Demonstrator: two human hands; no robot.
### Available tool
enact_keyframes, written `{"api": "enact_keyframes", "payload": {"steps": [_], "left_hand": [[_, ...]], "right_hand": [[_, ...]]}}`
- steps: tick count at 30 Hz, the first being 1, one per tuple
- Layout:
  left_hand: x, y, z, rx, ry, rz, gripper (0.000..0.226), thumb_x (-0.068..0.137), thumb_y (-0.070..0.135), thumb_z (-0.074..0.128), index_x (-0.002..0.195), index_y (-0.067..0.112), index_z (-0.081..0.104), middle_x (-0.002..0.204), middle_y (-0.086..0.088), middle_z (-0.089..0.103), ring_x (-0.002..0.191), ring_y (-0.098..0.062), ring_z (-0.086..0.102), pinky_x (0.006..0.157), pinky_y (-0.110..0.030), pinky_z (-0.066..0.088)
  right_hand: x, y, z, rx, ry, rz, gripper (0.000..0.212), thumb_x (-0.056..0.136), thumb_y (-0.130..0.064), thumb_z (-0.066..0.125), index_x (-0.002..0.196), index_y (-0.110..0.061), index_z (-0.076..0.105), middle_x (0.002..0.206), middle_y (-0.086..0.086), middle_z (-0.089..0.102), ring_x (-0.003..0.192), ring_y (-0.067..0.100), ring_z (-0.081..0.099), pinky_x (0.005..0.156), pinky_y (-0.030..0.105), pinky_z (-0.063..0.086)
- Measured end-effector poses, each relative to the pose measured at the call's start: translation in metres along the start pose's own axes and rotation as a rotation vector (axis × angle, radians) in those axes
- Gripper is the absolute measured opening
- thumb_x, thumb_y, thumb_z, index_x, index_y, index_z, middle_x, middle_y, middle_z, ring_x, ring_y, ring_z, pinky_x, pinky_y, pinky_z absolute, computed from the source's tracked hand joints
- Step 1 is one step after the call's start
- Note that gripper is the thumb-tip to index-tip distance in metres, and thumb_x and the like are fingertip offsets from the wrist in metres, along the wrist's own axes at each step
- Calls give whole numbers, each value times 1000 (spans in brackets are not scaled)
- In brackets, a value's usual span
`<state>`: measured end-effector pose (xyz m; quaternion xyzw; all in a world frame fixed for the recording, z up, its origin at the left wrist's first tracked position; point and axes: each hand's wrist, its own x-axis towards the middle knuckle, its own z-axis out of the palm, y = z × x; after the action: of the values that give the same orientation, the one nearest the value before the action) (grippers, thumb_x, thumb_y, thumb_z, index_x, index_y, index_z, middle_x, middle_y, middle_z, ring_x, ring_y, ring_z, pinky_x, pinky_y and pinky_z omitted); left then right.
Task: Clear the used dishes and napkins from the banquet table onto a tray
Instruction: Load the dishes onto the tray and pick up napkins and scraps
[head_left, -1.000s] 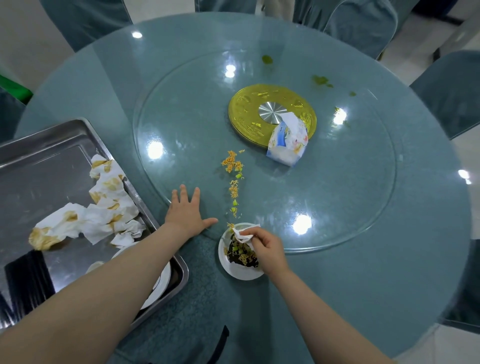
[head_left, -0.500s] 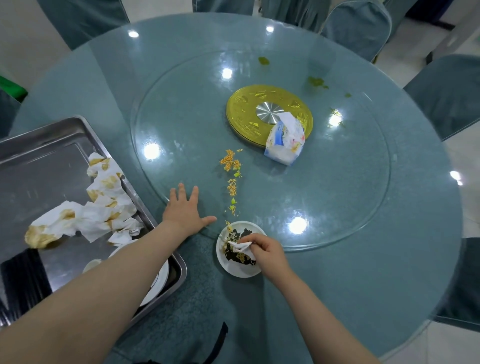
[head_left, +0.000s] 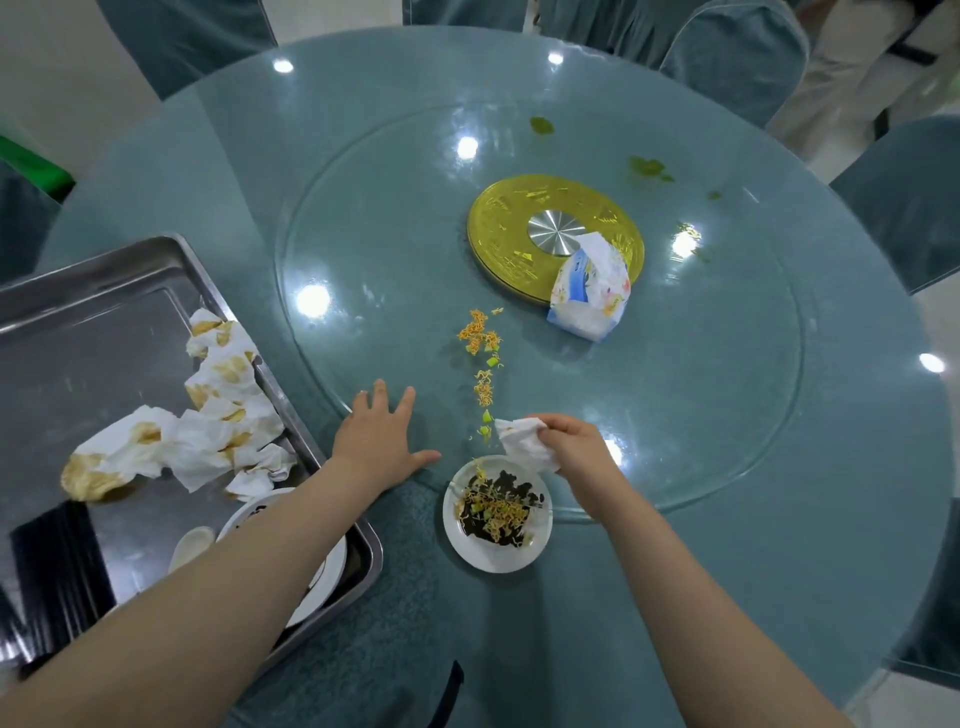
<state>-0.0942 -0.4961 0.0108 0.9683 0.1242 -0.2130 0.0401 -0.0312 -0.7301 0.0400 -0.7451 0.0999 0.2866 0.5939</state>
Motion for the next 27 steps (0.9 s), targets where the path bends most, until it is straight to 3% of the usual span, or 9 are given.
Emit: {"api": "enact_keyframes", "payload": {"steps": [8, 10, 15, 20, 23, 27], "left_hand": [[2, 1, -4, -53, -18, 16, 106, 73, 73, 62, 154, 28, 9, 158, -16, 10, 139, -39, 20, 111, -47, 30], [1, 3, -3, -63, -13, 18, 107, 72, 73, 62, 154, 29, 10, 157, -16, 12, 138, -39, 21, 111, -46, 31], [-1, 6, -1, -51, 4, 19, 106, 73, 75, 59, 154, 28, 9, 157, -15, 14, 137, -38, 23, 110, -45, 32], [0, 6, -1, -27, 23, 26, 106, 73, 76, 58, 154, 28, 8, 156, -16, 14, 136, -36, 25, 110, -44, 31], [1, 4, 0, -21, 19, 30, 106, 74, 76, 56, 154, 27, 6, 157, -16, 13, 138, -37, 23, 112, -45, 30], [2, 2, 1, -14, 22, 34, 105, 75, 77, 53, 154, 28, 3, 158, -16, 11, 140, -37, 21, 112, -45, 30]], "right_hand": [[64, -34, -3, -120, 126, -157, 29, 93, -4, 46, 97, -20, 70, 92, -3, 68, 85, 16, 61, 74, 30, 51], [81, -41, -2, -167, 165, -217, 29, 92, -5, 45, 98, -20, 70, 96, -1, 68, 89, 18, 62, 78, 33, 51], [120, -59, 6, -291, 272, -356, 31, 95, -7, 41, 111, -12, 68, 100, 1, 65, 94, 16, 57, 71, 22, 43], [151, -70, 16, -384, 375, -405, 33, 98, -12, 38, 119, -15, 63, 107, 6, 67, 94, 21, 58, 80, 30, 47], [168, -74, 23, -437, 361, -422, 35, 99, -13, 37, 121, -17, 63, 110, 8, 67, 97, 26, 60, 82, 35, 49], [183, -72, 34, -456, 310, -385, 35, 99, -11, 37, 121, -15, 63, 109, 9, 66, 90, 23, 56, 74, 28, 40]]}}
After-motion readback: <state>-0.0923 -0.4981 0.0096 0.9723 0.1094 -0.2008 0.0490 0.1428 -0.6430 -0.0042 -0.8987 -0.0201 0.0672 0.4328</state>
